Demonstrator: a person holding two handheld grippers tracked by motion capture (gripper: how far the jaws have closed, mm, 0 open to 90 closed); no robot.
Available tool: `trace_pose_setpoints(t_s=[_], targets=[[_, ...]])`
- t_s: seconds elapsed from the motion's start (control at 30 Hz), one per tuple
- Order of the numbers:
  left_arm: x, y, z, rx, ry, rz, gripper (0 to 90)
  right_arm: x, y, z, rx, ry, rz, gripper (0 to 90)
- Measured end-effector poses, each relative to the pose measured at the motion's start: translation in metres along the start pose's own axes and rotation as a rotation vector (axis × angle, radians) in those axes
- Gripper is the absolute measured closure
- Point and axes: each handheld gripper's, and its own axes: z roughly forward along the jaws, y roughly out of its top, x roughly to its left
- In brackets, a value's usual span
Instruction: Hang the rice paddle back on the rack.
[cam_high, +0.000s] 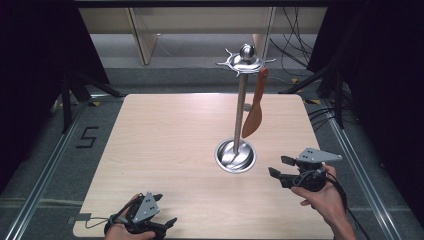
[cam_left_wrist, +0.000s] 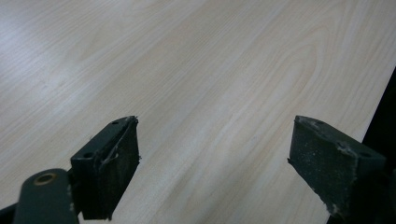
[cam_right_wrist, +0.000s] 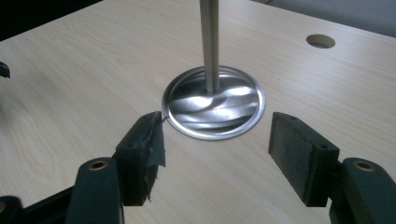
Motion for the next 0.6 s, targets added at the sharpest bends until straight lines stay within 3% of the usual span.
trace_pose_setpoints(t_s=[0.07, 0.1, 0.13, 0.2, 0.27, 0.33, 0.37, 0.43, 0.5, 0.53, 0.6], targets=[[0.000, 0.000, 0.000, 0.001, -0.001, 0.000, 15.2, -0.002, -0.001, 0.000, 0.007, -0.003, -0.036, 36.3], [0.000, 0.000, 0.000, 0.002, 0.000, 0.001, 15.2, 0.000, -0.002, 0.001, 0.012, 0.014, -0.001, 36.3], [0.001, 0.000, 0.000, 0.009, 0.010, 0.011, 15.2, 0.001, -0.003, 0.002, 0.000, 0.006, 0.004, 36.3], [0.000, 0.000, 0.000, 0.001, 0.000, 0.002, 15.2, -0.002, -0.003, 0.001, 0.012, 0.004, -0.030, 36.3], [0.000, 0.000, 0.000, -0.003, -0.004, -0.001, 15.2, 0.001, -0.005, 0.001, 0.024, 0.013, 0.005, 36.3], [0.000, -0.001, 0.000, -0.001, -0.002, 0.000, 15.2, -0.002, -0.006, 0.002, 0.009, 0.003, -0.027, 36.3], [0.000, -0.001, 0.000, -0.001, 0.001, 0.000, 15.2, 0.000, -0.007, 0.001, 0.029, 0.012, -0.003, 36.3], [0.000, -0.001, -0.001, 0.004, -0.010, -0.003, 15.2, -0.001, -0.009, 0.002, 0.023, 0.002, -0.032, 36.2], [-0.001, -0.001, 0.000, -0.001, -0.008, -0.008, 15.2, 0.002, -0.010, 0.001, 0.041, 0.012, -0.003, 36.2], [0.000, -0.001, -0.001, 0.008, 0.002, 0.004, 15.2, 0.001, -0.010, 0.002, 0.024, 0.006, -0.019, 36.2], [0.001, -0.001, -0.001, 0.005, 0.015, 0.009, 15.2, 0.003, -0.012, 0.001, 0.046, 0.015, -0.001, 36.1]])
